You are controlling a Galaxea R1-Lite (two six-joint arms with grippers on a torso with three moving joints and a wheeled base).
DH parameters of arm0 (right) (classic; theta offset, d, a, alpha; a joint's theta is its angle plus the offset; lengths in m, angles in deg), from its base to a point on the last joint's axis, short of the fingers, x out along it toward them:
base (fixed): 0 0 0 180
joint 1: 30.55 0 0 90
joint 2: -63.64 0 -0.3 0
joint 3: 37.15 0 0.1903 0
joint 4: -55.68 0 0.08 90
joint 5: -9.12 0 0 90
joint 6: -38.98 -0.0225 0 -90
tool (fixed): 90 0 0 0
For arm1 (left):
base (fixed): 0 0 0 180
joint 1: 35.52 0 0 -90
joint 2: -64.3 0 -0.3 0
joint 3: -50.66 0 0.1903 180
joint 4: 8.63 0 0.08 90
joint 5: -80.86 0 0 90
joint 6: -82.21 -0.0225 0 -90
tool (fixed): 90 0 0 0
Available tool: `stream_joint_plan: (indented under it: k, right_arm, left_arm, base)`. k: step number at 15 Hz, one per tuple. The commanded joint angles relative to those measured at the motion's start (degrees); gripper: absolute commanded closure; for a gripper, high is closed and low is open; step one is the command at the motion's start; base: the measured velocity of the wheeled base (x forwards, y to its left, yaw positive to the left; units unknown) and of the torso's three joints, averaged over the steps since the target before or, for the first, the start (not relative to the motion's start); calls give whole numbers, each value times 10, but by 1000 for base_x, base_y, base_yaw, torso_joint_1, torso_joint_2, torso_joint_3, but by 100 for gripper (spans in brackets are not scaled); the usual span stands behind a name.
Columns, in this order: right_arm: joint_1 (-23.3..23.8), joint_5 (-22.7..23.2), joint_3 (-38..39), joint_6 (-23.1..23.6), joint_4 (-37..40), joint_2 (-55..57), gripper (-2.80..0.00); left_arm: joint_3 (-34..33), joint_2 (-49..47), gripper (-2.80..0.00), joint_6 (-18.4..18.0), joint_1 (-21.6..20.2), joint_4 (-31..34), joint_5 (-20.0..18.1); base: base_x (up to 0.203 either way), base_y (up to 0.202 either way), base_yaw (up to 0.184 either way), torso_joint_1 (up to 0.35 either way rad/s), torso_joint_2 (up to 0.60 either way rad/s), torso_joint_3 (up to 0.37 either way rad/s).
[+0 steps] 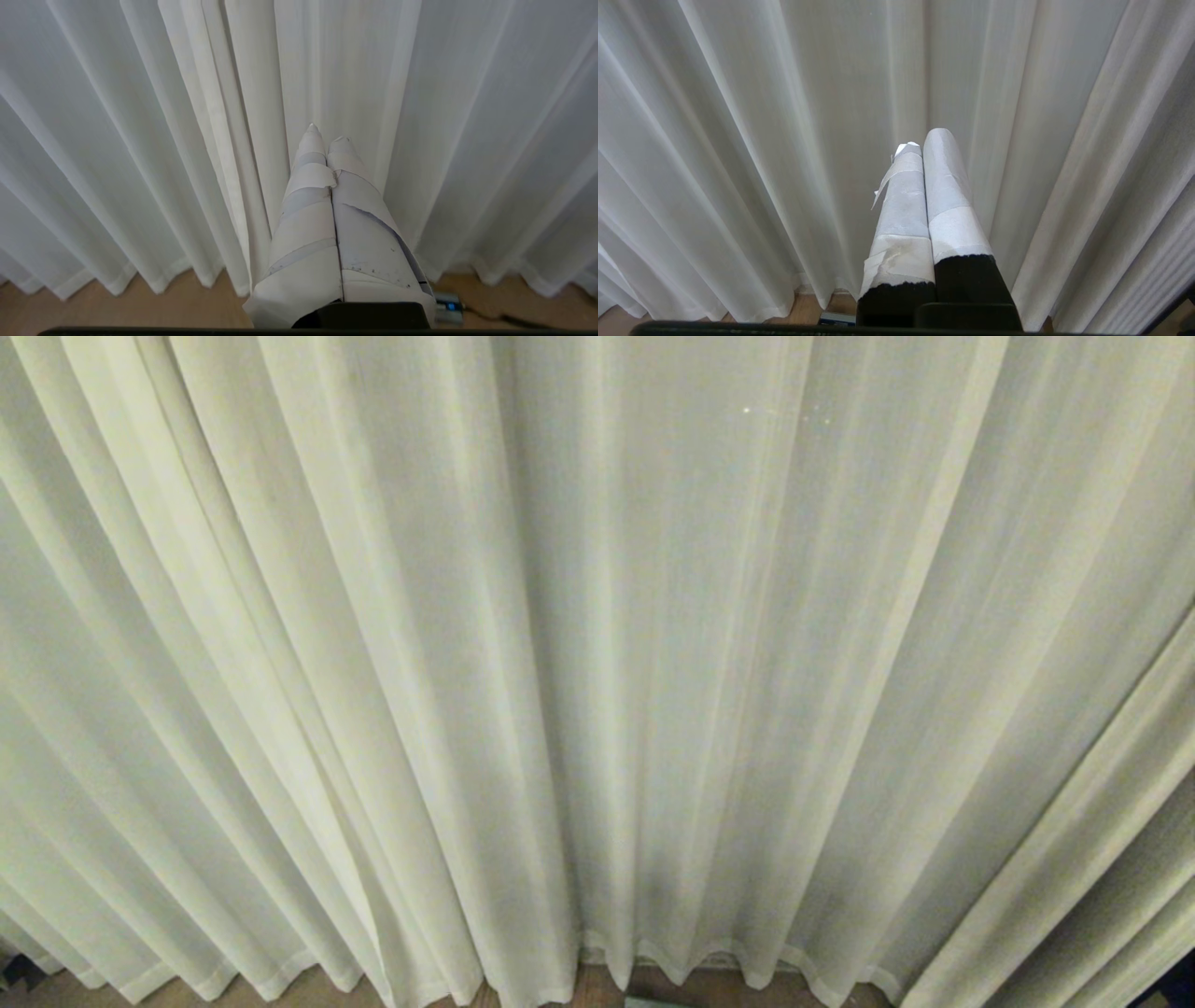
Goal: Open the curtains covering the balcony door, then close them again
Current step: Close the outer curtains on both sides
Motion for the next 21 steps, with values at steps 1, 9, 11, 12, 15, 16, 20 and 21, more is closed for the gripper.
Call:
stream_joint_plan:
  k: [1,9,11,12,15,16,20,21]
  right_arm:
    - [0,0,0,0,0,1,0]
    - [0,0,0,0,0,1,0]
    - [0,0,0,0,0,1,0]
    - [0,0,0,0,0,1,0]
    - [0,0,0,0,0,1,0]
    - [0,0,0,0,0,1,0]
    - [0,0,0,0,0,1,0]
    - [0,0,0,0,0,1,0]
  left_arm:
    - [-1,16,0,0,-1,-1,0]
    - [0,16,0,0,-1,-1,-5]
    - [0,16,0,0,-1,-1,-4]
    - [0,16,0,0,-1,-1,-4]
    - [0,16,0,0,-1,-1,-4]
    - [0,16,0,0,-1,-1,-4]
    - [0,16,0,0,-1,-1,-4]
    - [0,16,0,0,-1,-1,-4]
  base:
    - [0,0,0,0,0,0]
    - [0,0,0,0,0,0]
    - [0,0,0,0,0,0]
    - [0,0,0,0,0,0]
    - [0,0,0,0,0,0]
    - [0,0,0,0,0,0]
    - [0,-135,2,5,3,4]
    - [0,-188,-1,5,10,0]
